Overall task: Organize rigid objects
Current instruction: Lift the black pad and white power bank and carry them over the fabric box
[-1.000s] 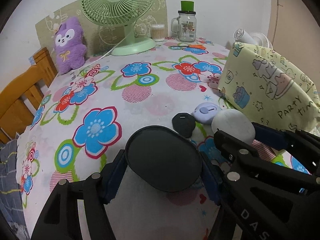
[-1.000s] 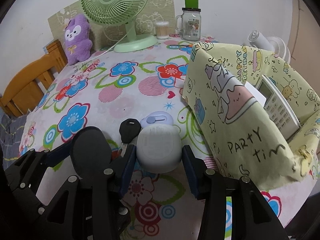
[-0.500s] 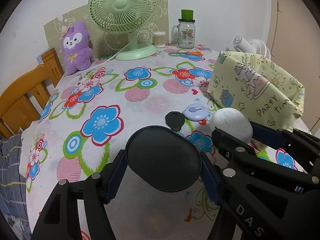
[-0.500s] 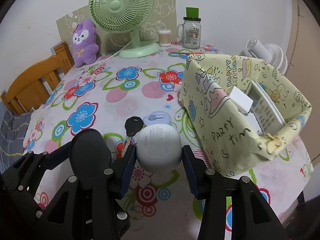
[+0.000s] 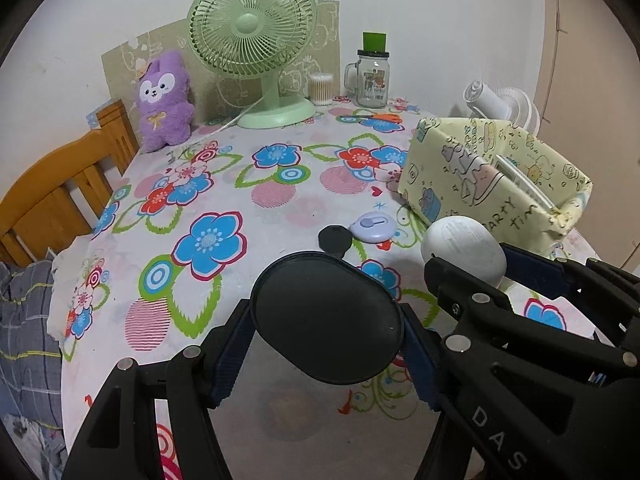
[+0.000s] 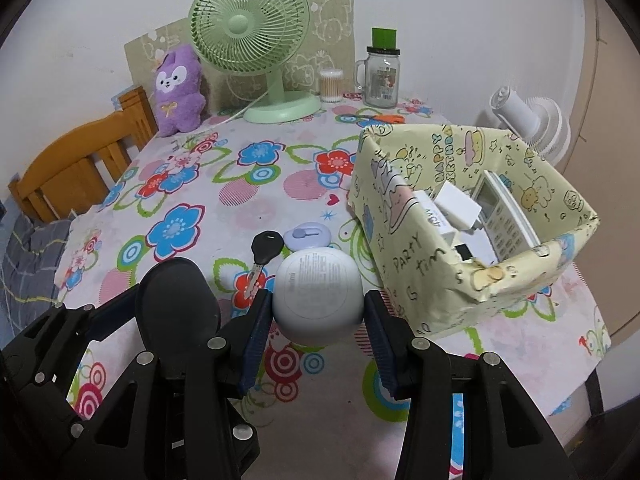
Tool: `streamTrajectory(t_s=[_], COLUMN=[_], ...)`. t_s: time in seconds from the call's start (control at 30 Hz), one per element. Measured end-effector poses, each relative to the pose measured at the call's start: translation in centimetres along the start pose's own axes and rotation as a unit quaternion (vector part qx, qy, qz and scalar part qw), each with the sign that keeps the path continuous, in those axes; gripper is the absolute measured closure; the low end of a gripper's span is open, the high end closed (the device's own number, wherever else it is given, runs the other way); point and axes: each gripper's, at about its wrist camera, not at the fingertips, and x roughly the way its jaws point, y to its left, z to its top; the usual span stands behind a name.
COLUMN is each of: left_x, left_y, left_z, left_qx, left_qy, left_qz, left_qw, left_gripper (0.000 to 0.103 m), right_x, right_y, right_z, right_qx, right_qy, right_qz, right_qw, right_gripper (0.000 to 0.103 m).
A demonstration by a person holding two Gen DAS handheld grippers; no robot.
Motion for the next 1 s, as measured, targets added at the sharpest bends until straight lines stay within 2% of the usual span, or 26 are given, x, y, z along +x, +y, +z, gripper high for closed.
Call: streamTrajectory(t_s=[1.0], left_x=[-6.4], left_y=[-4.1], left_z=[2.6], left_qx=[0.003], left_qy=[-0.042], left_qz=[0.014], left_qw=[0.999], left_gripper=[0.031], right_x=[-7.4], right_y=[-3.0], right_z=[2.1], right_qx=[-0.024], right_qy=[-0.046], right_qz=[0.012], right_qw=[0.999], right_gripper=[0.053])
